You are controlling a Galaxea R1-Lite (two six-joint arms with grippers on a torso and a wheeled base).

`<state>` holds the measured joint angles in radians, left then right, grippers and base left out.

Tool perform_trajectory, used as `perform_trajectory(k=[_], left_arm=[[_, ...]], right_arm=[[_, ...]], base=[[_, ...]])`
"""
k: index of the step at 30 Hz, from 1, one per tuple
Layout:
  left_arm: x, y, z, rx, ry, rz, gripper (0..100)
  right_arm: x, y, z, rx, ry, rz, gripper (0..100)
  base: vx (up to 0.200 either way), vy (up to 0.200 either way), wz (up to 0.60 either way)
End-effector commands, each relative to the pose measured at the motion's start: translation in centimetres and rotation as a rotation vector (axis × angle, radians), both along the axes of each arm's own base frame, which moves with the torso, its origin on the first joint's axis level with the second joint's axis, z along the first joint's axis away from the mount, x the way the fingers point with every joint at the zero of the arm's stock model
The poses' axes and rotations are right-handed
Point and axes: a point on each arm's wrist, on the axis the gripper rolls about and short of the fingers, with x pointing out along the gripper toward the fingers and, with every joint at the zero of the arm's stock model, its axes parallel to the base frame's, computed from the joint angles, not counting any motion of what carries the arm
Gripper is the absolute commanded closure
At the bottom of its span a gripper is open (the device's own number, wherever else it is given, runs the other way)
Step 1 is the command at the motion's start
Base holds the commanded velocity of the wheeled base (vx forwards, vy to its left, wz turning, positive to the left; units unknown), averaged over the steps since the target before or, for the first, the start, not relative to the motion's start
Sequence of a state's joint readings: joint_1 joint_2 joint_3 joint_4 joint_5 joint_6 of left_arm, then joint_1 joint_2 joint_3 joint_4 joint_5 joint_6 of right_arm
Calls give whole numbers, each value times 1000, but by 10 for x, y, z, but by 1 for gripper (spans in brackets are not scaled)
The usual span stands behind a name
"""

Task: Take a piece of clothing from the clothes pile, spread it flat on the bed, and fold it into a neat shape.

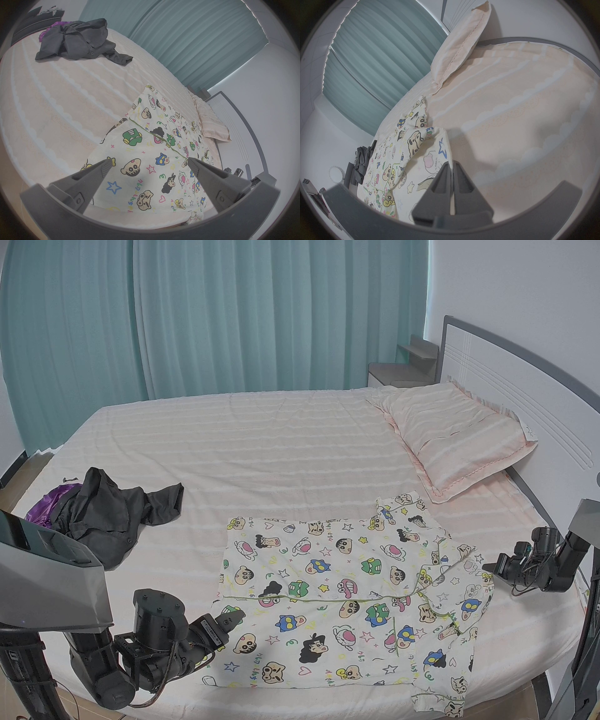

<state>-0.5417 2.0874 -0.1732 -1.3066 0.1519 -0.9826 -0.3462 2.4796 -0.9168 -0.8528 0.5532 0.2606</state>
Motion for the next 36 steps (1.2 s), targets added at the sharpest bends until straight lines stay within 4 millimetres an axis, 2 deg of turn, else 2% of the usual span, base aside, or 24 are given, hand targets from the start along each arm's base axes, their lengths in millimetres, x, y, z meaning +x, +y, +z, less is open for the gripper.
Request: perform_trajectory(k=[1, 4, 5, 11, 12, 14, 15, 17, 18, 20, 25, 32, 36], left_arm=[[1, 0, 1, -7, -3, 5, 0], [0, 0, 1, -9, -3, 6, 0], [0, 0, 1, -8, -4, 7, 0], [0, 0, 2, -10, -7, 7, 0], [0, 1, 2, -7, -8, 12, 0], [0, 1, 3, -4, -11, 18, 0], [1, 1, 4, -5, -20, 27, 0], [0, 1, 5, -7, -23, 27, 0], [0, 3, 9, -18, -29, 30, 0], [-1, 4, 11, -26, -36, 28, 0], [0, 3, 9, -24, -30, 29, 0], [1, 3, 9, -22, -33, 34, 0], [1, 3, 8, -22, -29, 35, 0]], right_arm=[[-1, -1, 1, 0, -1, -3, 100], [-2, -2, 0, 1, 5, -6, 100], [-2, -2, 0, 1, 5, -6, 0], [-4, -2, 6, -2, -4, -15, 0], [-4, -6, 16, -19, -24, -39, 0], [-4, -7, 24, -25, -38, -49, 0], [-6, -7, 36, -27, -51, -69, 0], [-7, -5, 41, -27, -56, -74, 0], [-12, -1, 52, -24, -66, -76, 0], [-18, 6, 61, -28, -74, -65, 0], [-23, 19, 74, -46, -84, -56, 0], [-12, 49, 79, -69, -98, -28, 0], [5, 79, 84, 3, -104, -34, 0]], base=[[0, 0, 0], [0, 0, 0], [0, 0, 0], [0, 0, 0], [0, 0, 0], [0, 0, 0], [0, 0, 0], [0, 0, 0], [0, 0, 0], [0, 0, 0], [120, 0, 0], [0, 0, 0], [0, 0, 0]])
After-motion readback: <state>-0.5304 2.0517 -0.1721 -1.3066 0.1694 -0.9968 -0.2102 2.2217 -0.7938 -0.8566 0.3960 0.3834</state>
